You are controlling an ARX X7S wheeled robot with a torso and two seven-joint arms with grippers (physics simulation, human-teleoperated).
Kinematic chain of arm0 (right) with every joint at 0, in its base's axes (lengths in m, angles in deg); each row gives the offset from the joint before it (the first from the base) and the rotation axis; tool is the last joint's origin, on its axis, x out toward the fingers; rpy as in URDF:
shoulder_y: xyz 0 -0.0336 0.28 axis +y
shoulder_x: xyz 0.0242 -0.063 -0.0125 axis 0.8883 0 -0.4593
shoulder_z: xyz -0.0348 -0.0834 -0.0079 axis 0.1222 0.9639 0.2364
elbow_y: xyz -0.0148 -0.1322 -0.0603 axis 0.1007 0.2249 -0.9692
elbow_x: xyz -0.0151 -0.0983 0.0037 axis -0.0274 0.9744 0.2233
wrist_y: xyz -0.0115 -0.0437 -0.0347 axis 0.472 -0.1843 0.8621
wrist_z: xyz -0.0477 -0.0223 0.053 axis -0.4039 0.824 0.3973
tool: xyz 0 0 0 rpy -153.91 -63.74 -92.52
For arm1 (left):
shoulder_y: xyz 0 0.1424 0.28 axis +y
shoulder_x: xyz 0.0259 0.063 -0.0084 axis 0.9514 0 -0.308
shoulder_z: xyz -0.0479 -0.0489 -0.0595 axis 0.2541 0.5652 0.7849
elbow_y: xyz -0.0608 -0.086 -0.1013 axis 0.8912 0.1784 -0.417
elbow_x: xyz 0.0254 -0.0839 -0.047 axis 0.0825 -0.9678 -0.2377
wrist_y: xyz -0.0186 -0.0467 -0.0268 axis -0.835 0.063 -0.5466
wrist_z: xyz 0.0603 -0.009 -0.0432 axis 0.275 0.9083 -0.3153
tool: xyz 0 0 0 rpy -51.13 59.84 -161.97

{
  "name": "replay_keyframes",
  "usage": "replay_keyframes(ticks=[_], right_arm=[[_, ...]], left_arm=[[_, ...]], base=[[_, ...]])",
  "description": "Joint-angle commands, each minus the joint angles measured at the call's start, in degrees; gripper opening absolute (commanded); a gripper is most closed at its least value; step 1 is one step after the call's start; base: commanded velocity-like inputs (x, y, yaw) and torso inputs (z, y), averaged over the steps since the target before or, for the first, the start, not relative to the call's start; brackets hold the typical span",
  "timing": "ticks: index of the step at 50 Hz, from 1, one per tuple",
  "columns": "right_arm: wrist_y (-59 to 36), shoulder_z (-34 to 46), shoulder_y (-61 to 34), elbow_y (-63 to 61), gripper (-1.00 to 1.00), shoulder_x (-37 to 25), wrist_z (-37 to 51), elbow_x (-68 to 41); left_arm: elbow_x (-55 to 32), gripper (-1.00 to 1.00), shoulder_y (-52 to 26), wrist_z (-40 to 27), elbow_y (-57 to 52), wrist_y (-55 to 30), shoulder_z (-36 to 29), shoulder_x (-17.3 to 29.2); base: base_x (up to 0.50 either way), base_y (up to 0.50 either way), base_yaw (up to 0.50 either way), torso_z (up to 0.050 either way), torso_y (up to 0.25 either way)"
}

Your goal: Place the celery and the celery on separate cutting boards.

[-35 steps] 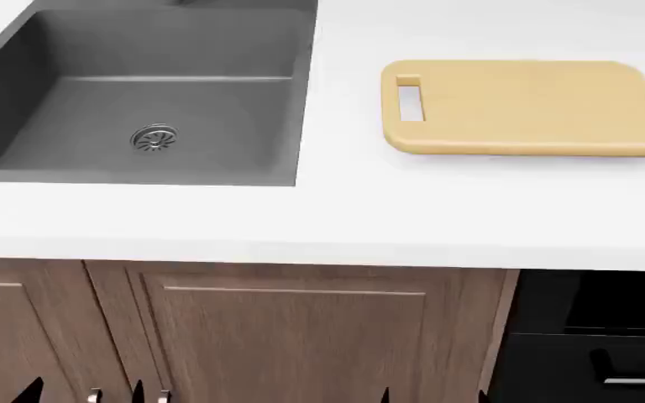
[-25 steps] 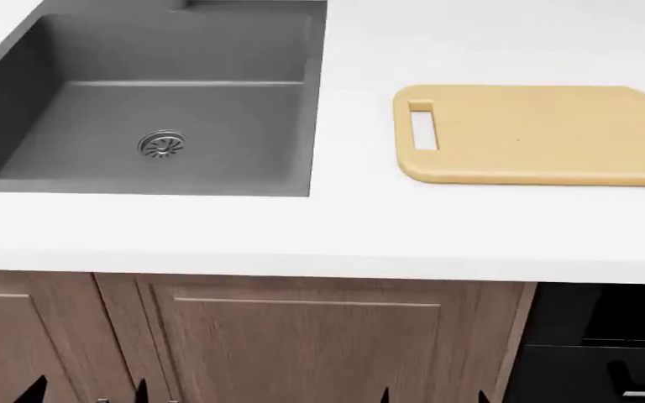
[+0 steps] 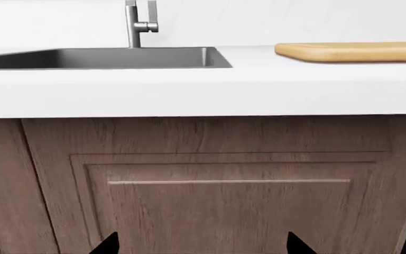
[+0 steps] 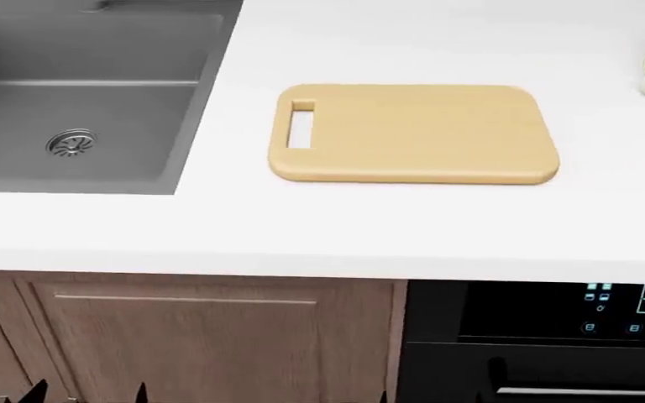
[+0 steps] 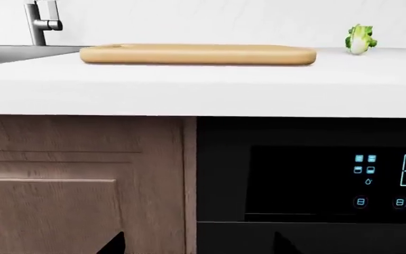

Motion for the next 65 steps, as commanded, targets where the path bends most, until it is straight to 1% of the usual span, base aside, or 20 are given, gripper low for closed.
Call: replay_keyframes(ticks=[1, 58, 65], right_arm=[[-0.1, 1.1, -0.3, 0.4, 1.0, -1.0, 0.9, -0.8], [-0.5, 5.1, -0.7, 0.6, 1.0, -3.9, 4.5, -3.0], [-0.5, 5.5, -0.9, 0.6, 1.0, -4.2, 4.7, -3.2]], left_arm=[[-0.7, 1.0, -0.3, -1.1, 0.0, -0.5, -1.2, 0.8], [-3.6, 1.0, -1.3, -4.5, 0.1, -1.3, -5.2, 3.5], [-3.3, 1.0, -1.6, -4.8, 0.8, -1.4, -6.0, 3.7]], base=[[0.0, -0.5, 0.0, 0.0, 0.0], [0.0, -0.5, 0.0, 0.0, 0.0], [0.0, -0.09, 0.0, 0.0, 0.0]])
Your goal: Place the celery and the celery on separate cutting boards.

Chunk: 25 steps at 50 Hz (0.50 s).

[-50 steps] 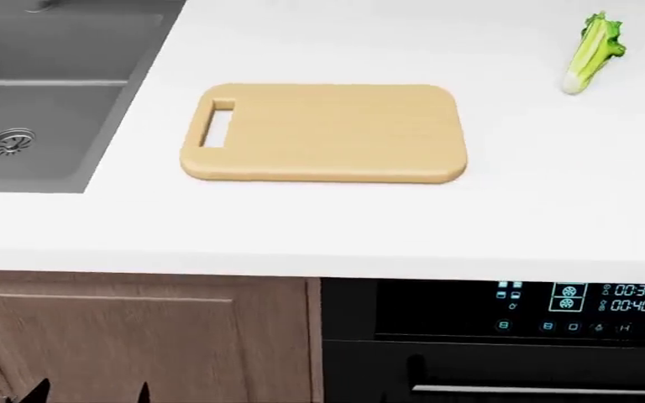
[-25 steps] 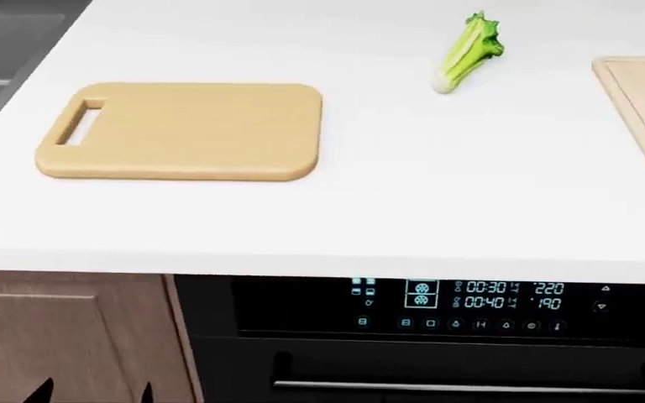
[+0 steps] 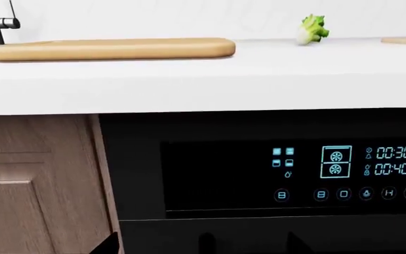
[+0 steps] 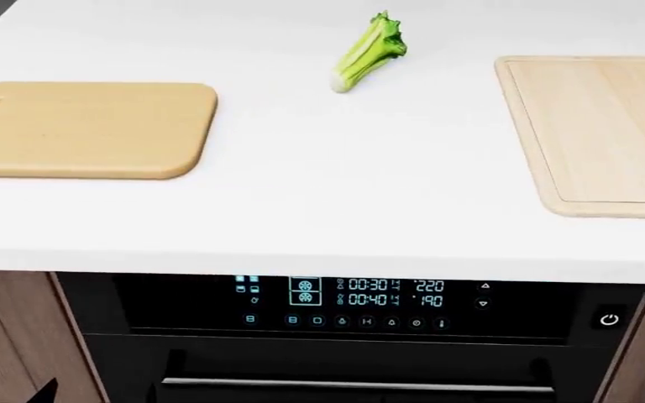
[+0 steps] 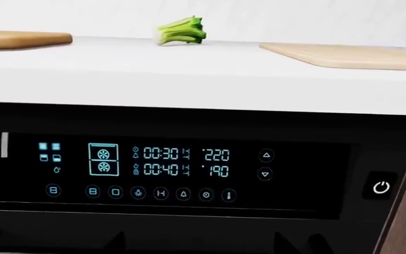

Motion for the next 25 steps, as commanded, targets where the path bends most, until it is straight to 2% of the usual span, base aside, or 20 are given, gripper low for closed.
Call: replay_keyframes(ticks=[1, 11, 15, 25], right_arm=[[-0.1, 0.8, -0.2, 0.1, 1.0, -0.4, 0.4, -0.3], [-0.8, 1.6, -0.3, -0.5, 1.0, -0.8, 1.1, 0.0], [-0.7, 1.9, -0.2, -0.7, 1.0, -1.0, 1.3, 0.1], [-1.0, 2.3, -0.6, -0.6, 1.0, -1.3, 1.9, 0.2]], left_arm=[[0.1, 1.0, 0.0, -0.6, 0.2, -0.3, -0.7, 0.8], [-1.0, 1.0, 0.0, -0.7, 0.5, 1.4, -0.6, 1.0], [1.5, 1.0, 0.6, -1.7, 0.3, 3.9, -1.3, 1.9], [-0.6, 1.0, 2.5, -0.2, -1.9, 4.4, -1.3, 3.4]], base=[[0.0, 0.0, 0.0, 0.0, 0.0], [0.0, 0.0, 0.0, 0.0, 0.0], [0.0, 0.0, 0.0, 0.0, 0.0], [0.0, 0.0, 0.0, 0.048, 0.0]])
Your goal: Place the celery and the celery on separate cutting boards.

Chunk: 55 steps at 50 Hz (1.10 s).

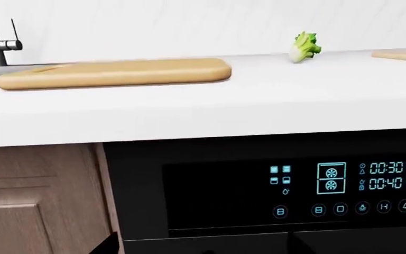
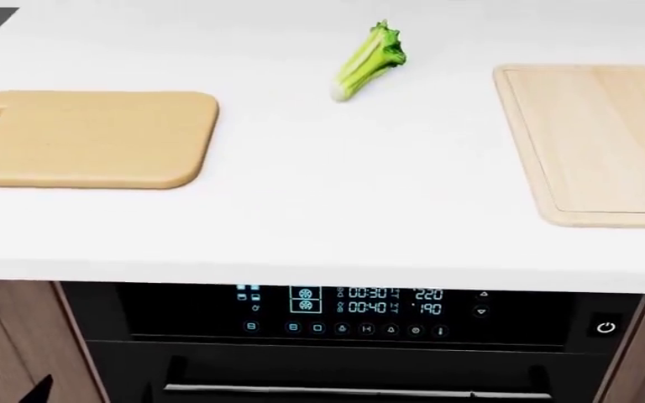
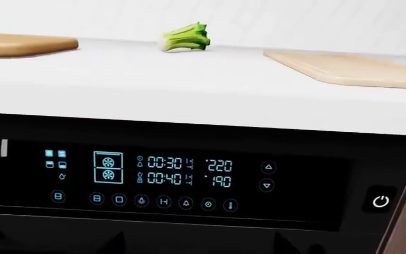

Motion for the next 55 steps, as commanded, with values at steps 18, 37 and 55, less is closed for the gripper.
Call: replay_keyframes(ticks=[18, 37, 55], right_arm=[[0.1, 1.2, -0.1, -0.3, 1.0, -0.9, 0.9, -0.7], [-30.3, -8.4, -6.2, -31.5, 1.0, -9.4, 4.6, -11.7], [-56.7, -25.2, -13.6, -43.0, 1.0, -15.7, 11.5, -23.3]], left_arm=[[0.9, 1.0, -1.3, -0.7, 0.0, 0.2, -2.5, 0.5], [-16.4, 1.0, -4.6, -4.4, -35.6, -35.0, 4.3, 8.8], [-25.5, 1.0, -18.6, -9.0, -43.2, -56.0, 9.1, 13.0]], base=[[0.0, 0.0, 0.0, 0.05, 0.0], [0.0, 0.0, 0.0, 0.026, 0.0], [0.0, 0.0, 0.0, 0.0, 0.0]])
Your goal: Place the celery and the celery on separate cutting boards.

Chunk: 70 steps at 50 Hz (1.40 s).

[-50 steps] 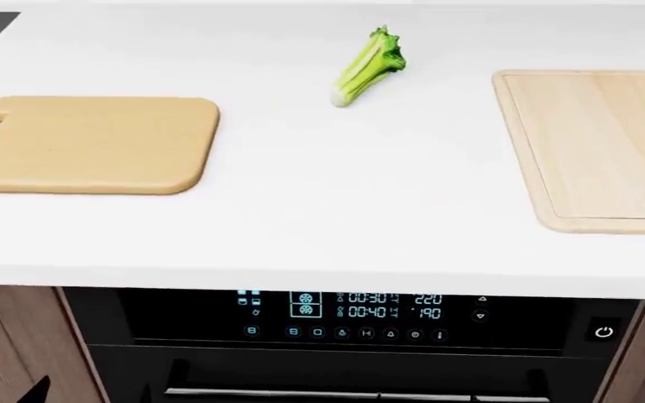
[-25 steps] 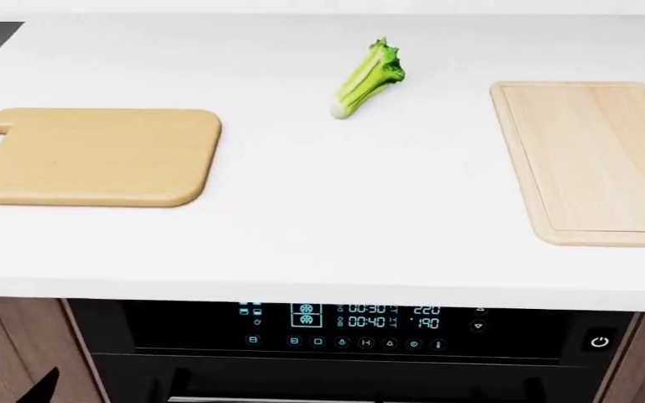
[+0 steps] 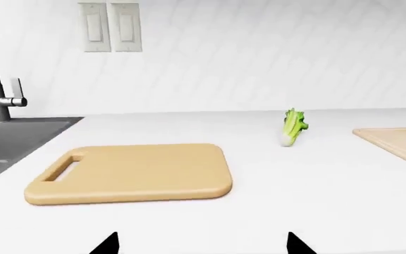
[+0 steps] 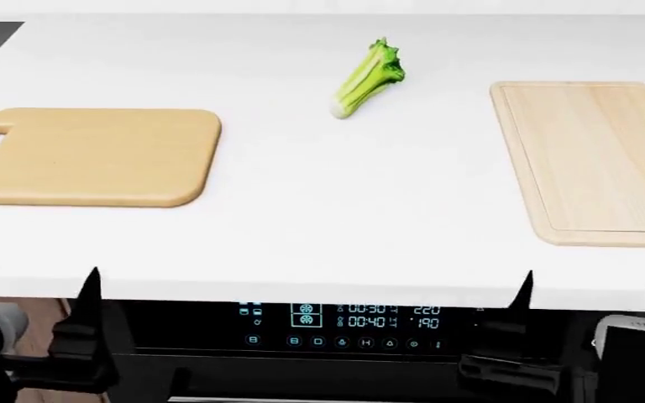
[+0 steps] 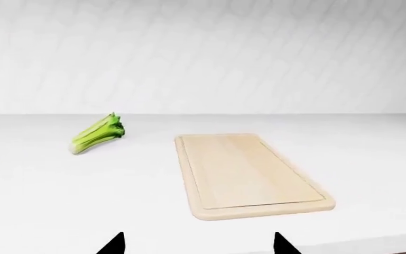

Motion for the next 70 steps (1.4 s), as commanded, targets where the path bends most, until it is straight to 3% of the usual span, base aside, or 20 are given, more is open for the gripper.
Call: replay_keyframes(ticks=[1, 5, 11, 14, 27, 70], right_arm=[[-14.2, -9.1, -3.7, -6.5, 1.0, -3.3, 3.5, -5.9], [-16.3, -6.7, -3.3, -6.5, 1.0, -5.4, 7.8, -1.5], [-17.0, -7.5, -4.1, -6.6, 1.0, -5.8, 6.5, -3.2], [-17.5, -10.9, -3.6, -6.2, 1.0, -4.5, 7.5, -3.8], [-12.5, -8.0, -2.7, -2.5, 1.0, -7.0, 1.3, -4.6], [-7.9, -7.2, -1.2, -0.1, 1.0, -6.2, -2.8, -6.9]], left_arm=[[-5.0, 1.0, -7.1, -2.1, -5.4, -11.8, 2.1, 2.7], [-5.2, 1.0, -5.9, -2.0, -5.5, -11.4, 3.0, 3.1], [-4.7, 1.0, -8.8, -2.2, -4.2, -12.2, 1.1, 2.8], [-4.2, 1.0, -8.8, -2.2, -3.5, -11.6, 0.5, 2.6], [-4.7, 1.0, -9.1, -2.5, -3.7, -12.0, 0.4, 2.9], [-5.8, 1.0, -6.9, -3.3, -5.5, -11.4, -0.1, 3.5]], base=[[0.0, 0.0, 0.0, 0.0, 0.0], [0.0, 0.0, 0.0, 0.0, 0.0], [0.0, 0.0, 0.0, 0.0, 0.0], [0.0, 0.0, 0.0, 0.0, 0.0], [0.02, 0.0, 0.0, 0.0, 0.0], [0.48, -0.14, 0.0, 0.0, 0.0]])
